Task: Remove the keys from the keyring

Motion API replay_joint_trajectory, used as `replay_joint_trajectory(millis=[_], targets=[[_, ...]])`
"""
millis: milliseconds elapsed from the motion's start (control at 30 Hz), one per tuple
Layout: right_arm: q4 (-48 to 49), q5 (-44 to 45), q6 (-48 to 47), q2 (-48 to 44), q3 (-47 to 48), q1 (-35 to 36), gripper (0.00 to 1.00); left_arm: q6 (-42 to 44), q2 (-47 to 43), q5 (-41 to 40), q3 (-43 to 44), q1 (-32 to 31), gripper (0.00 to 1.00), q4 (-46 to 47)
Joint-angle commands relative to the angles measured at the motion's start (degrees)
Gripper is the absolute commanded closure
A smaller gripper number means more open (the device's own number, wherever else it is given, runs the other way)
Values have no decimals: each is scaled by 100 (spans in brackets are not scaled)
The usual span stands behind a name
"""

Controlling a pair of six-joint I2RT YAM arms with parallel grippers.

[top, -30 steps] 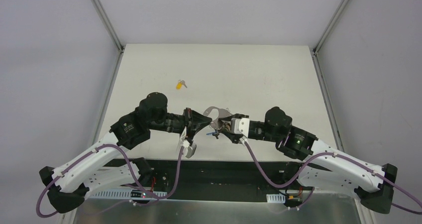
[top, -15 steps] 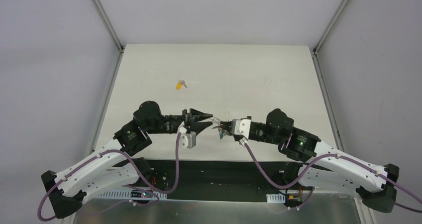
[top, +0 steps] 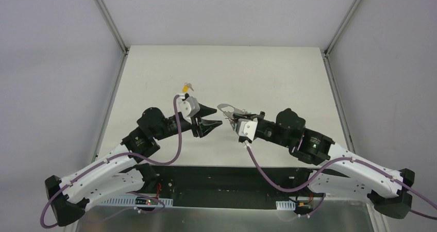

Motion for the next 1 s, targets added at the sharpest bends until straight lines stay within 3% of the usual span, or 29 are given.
replay_joint_trajectory(millis=[0,233,367,767,833,967], targets=[[167,397,-1513,189,610,-1,100,-1600,496,200,72,-46,52,850],[-362,257,-2230,635,1476,-71,100,-1776,742,682,-402,-44,50,2445],[-405,-28,-2343,806,1713,-99,100,-1436,702,1141,-405,-48,49,2566],[-415,-314,-2426,1034,1959,-100,100,-974,763,1192,-379,-46,46,2826],[-415,-310,-2426,1061,1970,-93,100,-990,865,1274,-326,-52,50,2849],[-396,-290,-2406,1070,1957,-99,100,-923,966,1316,-246,-45,72,2658]])
